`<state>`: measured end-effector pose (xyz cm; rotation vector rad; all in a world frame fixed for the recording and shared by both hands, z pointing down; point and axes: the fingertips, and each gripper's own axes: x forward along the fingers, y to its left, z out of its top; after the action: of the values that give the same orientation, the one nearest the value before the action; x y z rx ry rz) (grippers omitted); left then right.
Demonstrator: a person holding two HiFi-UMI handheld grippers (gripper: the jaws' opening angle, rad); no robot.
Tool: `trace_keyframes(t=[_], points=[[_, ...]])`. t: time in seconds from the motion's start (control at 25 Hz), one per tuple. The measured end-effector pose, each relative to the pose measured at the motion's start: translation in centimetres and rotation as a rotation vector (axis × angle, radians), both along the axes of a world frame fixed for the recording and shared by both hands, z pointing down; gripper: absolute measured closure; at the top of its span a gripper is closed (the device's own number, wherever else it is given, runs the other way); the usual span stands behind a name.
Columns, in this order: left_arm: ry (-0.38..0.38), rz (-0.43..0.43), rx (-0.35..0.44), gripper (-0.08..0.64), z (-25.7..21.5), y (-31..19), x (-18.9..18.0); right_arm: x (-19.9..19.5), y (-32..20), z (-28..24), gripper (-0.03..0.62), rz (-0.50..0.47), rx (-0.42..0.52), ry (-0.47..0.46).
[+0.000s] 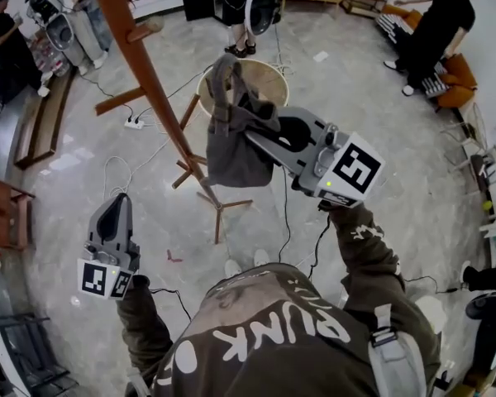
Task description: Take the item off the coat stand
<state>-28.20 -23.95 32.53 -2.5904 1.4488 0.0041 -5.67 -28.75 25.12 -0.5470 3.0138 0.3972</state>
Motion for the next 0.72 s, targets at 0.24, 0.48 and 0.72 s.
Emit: trace_keyframes(t=[0.24,0.48,0.72], points=[[0.004,0.015,-0.011,0.555,0.7,0.5,-0.4,-0.2,0.5,5.8,0.546,0.039,-0.022,0.001],[0.007,0.024,-0.022,0.555,1.1,0.9,-0.8,-0.7,0.7,9.8,0.548,0.074,-0.064,0.028],[0.019,0.044,-0.026,0.555,1.6,1.2,-0.9,-1.1,1.2,10.3,0.548,0.090,-0.066,0.019]])
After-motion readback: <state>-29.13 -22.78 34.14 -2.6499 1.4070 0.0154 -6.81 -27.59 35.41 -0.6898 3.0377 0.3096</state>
